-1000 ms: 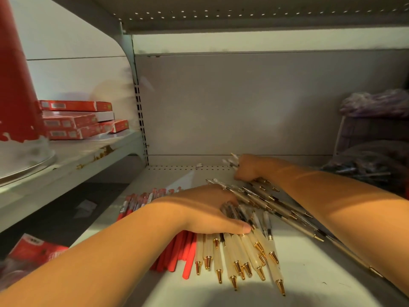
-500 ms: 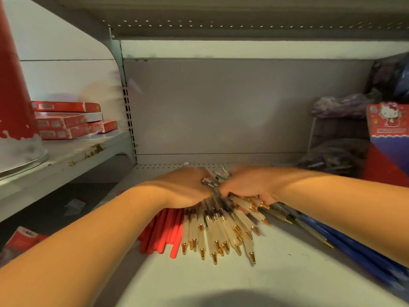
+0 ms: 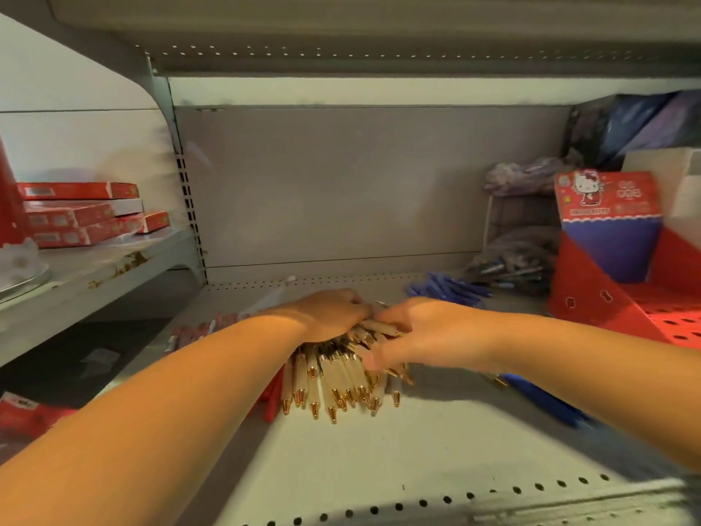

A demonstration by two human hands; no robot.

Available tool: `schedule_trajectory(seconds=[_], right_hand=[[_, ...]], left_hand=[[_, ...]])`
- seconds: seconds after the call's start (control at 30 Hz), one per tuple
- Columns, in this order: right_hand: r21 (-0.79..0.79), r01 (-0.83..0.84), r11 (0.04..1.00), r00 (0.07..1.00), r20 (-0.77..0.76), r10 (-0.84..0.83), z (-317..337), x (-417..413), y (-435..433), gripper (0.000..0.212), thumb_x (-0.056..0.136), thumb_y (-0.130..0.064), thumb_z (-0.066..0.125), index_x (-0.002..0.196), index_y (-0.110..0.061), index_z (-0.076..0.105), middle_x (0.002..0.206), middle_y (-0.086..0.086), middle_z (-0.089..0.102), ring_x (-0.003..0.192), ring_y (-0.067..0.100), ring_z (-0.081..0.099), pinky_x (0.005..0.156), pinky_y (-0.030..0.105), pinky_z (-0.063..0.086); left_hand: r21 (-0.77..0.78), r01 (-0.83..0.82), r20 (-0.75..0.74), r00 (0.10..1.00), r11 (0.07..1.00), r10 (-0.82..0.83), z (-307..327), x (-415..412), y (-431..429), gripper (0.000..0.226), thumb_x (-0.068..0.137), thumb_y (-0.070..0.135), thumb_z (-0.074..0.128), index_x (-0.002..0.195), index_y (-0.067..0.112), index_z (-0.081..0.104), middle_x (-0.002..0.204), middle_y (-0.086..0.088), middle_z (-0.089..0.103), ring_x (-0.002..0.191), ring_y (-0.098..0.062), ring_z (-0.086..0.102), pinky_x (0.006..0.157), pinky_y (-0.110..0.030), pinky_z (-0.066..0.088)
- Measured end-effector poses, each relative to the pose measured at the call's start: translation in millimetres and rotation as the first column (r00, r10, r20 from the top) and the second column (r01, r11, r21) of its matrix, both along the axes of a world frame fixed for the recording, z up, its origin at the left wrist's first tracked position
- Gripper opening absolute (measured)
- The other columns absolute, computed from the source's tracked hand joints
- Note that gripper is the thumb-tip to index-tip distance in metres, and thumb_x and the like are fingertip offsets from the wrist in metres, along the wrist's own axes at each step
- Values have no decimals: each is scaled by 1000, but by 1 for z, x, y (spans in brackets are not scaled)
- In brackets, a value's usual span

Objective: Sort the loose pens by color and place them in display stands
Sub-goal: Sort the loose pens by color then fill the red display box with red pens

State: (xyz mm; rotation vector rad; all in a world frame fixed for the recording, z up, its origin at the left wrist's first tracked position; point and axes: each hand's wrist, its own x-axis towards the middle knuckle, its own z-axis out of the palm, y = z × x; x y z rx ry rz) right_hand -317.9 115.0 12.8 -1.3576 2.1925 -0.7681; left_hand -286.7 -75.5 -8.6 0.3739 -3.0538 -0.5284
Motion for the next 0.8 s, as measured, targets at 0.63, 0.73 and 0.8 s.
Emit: schedule_trajectory(seconds=[0.63,0.73,0.8], right_hand=[[43,-152,987,972,-176,157,-32,-7,26,103,63,-64,80,146,-42,23,137,-34,42,124,-8,44,105,17,37],[55,-139,989,968,-204,147,-33,-10,28,106,64,-70,75,146,-47,13,136,-42,35,123,-16,38,98,8,31],[55,-114,992,970,-210,123,-32,-14,31,104,62,-72,76,143,-43,18,146,-30,38,131,-9,36,106,17,33]], left_hand=[[115,54,-14,999,992,-53,-3,9,2,60,86,76,38,124,34,58,112,3,63,104,-15,58,99,-44,46],[135,81,-39,996,988,-77,-5,12,6,62,88,75,36,129,32,56,125,5,59,112,-13,55,103,-44,43],[130,71,-23,997,989,-68,-7,13,9,70,84,81,29,134,36,50,134,8,53,119,-15,51,104,-45,41]])
